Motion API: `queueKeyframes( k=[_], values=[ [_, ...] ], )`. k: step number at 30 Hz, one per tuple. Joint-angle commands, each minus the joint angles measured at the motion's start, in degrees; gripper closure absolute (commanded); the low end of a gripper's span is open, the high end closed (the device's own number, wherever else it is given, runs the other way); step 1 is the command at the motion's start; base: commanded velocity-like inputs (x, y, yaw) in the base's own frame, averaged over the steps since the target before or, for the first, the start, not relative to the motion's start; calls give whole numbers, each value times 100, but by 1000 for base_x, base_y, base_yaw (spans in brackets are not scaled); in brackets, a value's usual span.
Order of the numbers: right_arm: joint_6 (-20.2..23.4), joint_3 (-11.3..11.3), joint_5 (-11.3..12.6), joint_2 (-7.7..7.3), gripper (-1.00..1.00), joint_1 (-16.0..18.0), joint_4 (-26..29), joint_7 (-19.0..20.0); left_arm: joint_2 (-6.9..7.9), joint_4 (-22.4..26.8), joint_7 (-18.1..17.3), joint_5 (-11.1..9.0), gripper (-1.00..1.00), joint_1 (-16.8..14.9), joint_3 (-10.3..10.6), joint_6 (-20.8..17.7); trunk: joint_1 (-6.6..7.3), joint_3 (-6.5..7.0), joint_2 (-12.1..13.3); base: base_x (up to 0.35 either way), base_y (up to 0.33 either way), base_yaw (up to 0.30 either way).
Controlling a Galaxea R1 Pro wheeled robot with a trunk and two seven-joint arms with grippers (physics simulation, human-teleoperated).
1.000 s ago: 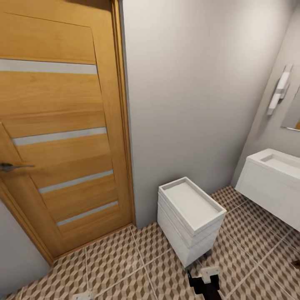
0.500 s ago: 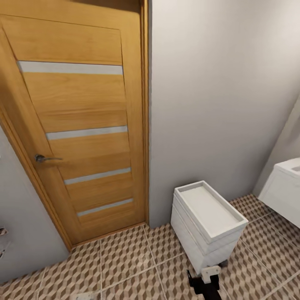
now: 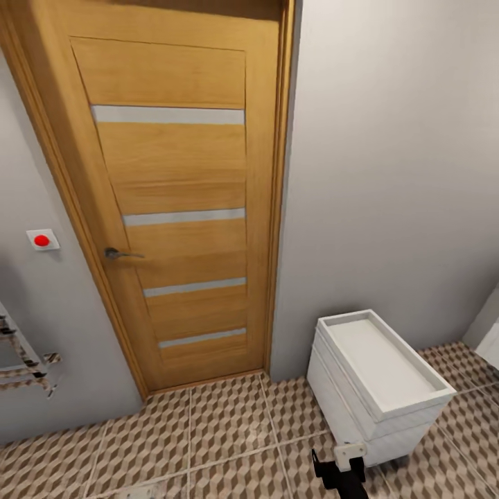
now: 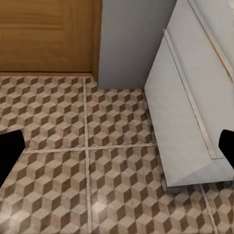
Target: Take the four mousetraps from the cabinet in the bathroom and place them on the bathroom floor. Make sure all four end up on the same floor surface, and ensure that at least two of them are either under or directly next to the same bathroom sink.
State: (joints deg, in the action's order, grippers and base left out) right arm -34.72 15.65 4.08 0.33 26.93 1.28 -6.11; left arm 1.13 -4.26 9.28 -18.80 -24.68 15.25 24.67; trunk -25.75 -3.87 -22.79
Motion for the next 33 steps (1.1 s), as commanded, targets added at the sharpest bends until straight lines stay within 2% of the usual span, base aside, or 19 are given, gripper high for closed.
queueKeyframes(
  k=[1, 33],
  values=[
    [-17, 52, 40, 1, -100, 5, -5, -22, -5, -22, 12, -27, -100, -11, 48, 29, -4, -13, -13, 0, 0, 286],
    [-34, 52, 40, -2, -100, 5, -5, -22, 14, -22, 4, -29, -100, -11, 48, 36, -4, -31, -13, 0, 0, 284]
  ],
)
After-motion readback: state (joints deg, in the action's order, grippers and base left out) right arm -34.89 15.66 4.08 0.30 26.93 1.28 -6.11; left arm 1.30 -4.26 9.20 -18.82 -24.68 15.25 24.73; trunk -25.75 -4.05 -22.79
